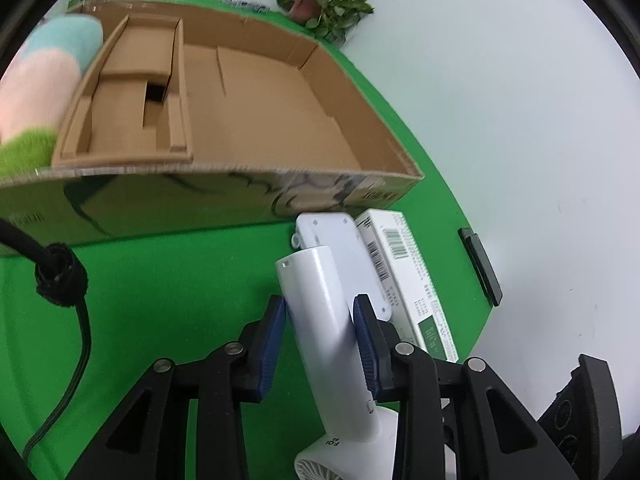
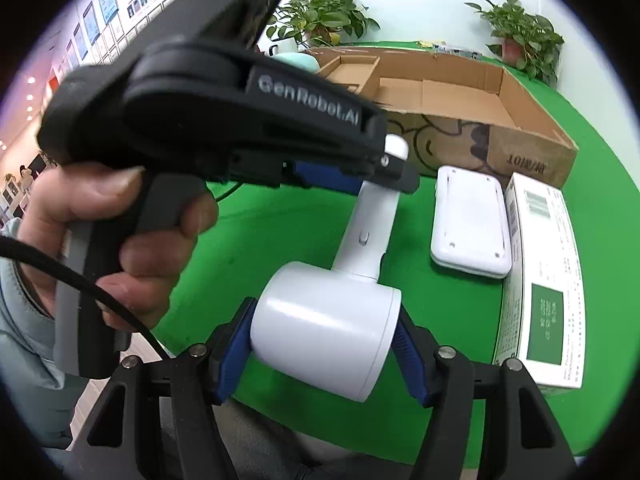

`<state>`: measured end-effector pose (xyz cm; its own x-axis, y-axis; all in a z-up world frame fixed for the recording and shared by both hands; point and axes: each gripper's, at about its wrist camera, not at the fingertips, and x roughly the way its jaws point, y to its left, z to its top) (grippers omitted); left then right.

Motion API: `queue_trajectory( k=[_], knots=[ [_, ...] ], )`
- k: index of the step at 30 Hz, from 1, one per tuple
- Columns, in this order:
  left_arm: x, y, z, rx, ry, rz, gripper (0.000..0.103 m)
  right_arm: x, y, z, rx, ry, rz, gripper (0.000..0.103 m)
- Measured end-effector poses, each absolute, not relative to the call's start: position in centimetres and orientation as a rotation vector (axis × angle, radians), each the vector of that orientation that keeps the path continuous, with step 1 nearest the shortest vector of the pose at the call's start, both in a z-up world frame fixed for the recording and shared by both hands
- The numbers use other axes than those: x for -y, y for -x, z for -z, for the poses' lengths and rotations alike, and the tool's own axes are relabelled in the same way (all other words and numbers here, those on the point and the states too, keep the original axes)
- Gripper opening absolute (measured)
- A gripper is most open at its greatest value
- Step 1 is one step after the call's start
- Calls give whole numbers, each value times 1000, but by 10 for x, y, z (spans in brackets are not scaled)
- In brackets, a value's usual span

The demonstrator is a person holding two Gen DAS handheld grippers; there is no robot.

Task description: Organize objects

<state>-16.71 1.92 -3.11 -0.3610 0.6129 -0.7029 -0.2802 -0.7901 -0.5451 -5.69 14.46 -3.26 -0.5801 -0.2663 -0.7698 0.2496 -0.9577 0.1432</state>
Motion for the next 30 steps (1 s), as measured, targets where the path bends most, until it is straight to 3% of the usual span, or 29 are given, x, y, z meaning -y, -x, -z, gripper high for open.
queue_trajectory(
  k=[15,30],
  knots=[
    [-30,155,-39,339,1114,-2346,29,-141,70,16,28,-1061,2656,63],
    [-39,203,-95,276,1001,-2410,29,-153,121,-19,-78,-950,2684,63]
  ],
)
